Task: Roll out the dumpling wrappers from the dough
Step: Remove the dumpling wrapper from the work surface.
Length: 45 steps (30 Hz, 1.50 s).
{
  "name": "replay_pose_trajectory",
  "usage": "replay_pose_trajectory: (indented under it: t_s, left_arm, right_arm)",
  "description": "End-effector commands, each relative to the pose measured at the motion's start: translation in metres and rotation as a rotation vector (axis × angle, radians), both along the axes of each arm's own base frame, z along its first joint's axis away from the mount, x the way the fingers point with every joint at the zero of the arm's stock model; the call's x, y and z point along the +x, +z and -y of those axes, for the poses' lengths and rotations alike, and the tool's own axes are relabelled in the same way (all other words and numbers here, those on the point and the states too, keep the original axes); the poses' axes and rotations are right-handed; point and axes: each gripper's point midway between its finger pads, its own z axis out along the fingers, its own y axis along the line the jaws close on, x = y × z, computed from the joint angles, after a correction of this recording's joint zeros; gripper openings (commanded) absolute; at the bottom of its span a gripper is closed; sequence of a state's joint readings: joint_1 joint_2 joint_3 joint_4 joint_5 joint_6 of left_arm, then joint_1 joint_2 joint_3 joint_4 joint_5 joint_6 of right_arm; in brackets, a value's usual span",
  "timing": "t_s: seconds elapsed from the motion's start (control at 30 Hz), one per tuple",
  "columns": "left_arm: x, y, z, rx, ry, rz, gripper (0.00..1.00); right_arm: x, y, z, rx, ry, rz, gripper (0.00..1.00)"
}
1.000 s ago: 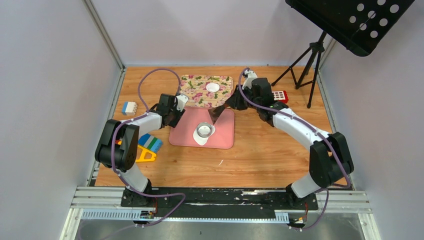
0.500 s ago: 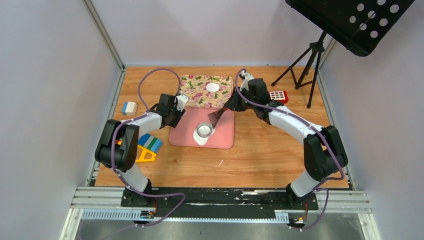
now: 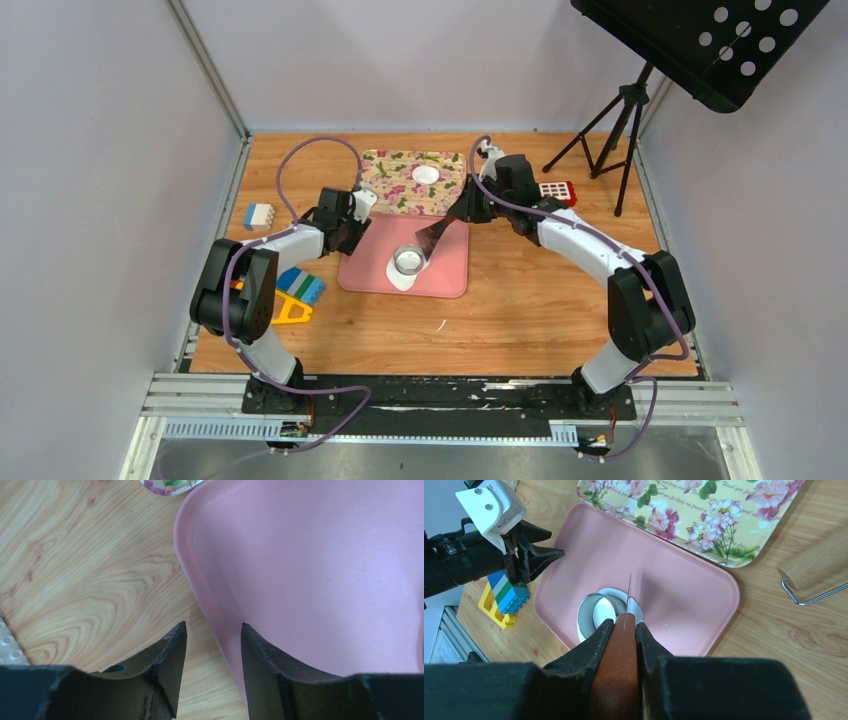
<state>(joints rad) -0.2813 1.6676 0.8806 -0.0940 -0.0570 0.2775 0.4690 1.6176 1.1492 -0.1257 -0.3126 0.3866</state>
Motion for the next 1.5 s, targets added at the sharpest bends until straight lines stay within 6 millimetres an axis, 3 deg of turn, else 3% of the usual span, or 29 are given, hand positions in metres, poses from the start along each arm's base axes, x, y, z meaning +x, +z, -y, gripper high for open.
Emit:
replay_pose_trajectory:
  t_s: [0.0,0.23,0.63,1.0,1.47]
  left_arm:
    - [0.005,0.008,0.007,-0.016,-0.014,0.008,0.52]
    - [0.005,0.007,0.007,-0.013,-0.017,0.005,0.52]
    - [0.005,0.006,0.008,-0.013,-0.018,0.002,0.52]
    - [0.003,0.004,0.008,-0.007,-0.018,-0.008,0.52]
    - [0.003,0.002,0.008,0.003,-0.018,-0.011,0.51]
  right_arm:
    - [0.002,0.008,-0.009,0.021,0.029,0.019,0.00]
    - [0.003,0.014,-0.011,0.034,0.037,0.021,0.00]
    - [0.006,-0.007,-0.013,-0.009,0.017,-0.008,0.00]
    - [0.021,-0.009,0.014,-0.209,-0.039,0.048,0.00]
    - [0.031,-0.009,0.027,-0.357,-0.002,0.085,0.00]
